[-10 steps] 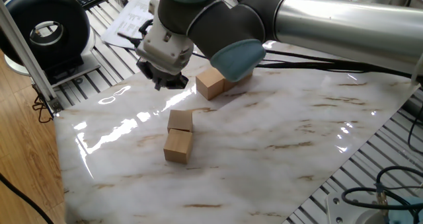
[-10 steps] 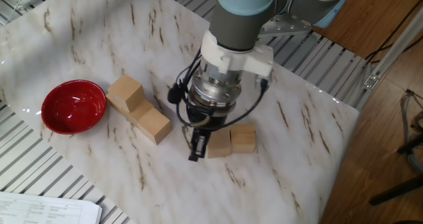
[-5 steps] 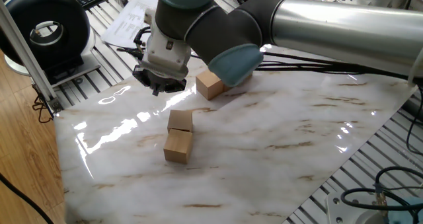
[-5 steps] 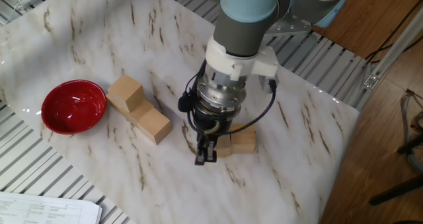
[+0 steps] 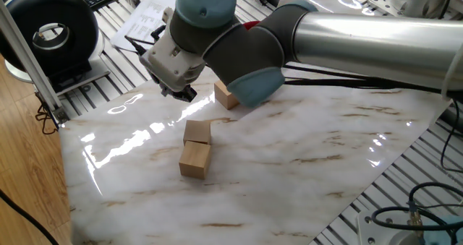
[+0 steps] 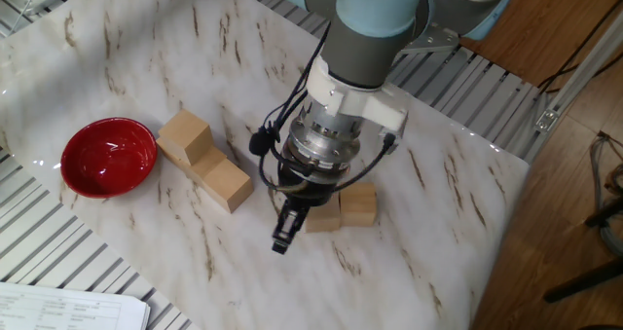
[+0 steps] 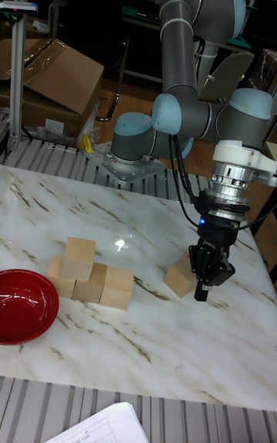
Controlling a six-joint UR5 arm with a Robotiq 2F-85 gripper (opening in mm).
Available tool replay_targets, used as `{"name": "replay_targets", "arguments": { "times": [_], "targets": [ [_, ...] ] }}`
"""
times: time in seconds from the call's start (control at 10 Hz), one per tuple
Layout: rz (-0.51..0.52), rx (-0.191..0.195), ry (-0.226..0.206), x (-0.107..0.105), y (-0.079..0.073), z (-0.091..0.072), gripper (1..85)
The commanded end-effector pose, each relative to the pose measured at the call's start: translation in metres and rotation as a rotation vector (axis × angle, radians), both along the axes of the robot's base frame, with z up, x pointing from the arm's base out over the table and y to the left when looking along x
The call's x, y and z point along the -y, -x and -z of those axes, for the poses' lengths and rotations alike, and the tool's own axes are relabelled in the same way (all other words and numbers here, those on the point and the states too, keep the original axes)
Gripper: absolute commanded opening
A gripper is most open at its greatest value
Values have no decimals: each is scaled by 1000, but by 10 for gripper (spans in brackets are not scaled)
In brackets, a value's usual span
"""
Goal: Stack the blocks into a pyramid shape
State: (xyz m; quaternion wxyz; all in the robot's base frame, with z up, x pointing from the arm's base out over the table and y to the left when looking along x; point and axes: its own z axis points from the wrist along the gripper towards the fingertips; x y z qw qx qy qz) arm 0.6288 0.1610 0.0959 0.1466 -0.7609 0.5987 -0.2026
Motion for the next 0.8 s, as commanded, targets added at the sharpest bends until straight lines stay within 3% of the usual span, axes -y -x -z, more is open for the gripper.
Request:
{"name": "replay_targets", "arguments": {
  "times": [0.0,0.3,0.5,0.6,0.7],
  "targets": [
    [80,19,0,11,-4,0,10],
    [107,3,-22,7,1,4,10],
    [128,-2,-59,0,3,6,10],
    [142,-12,-63,3,7,4,10],
    [138,-14,-34,13,8,5,10]
  ]
}}
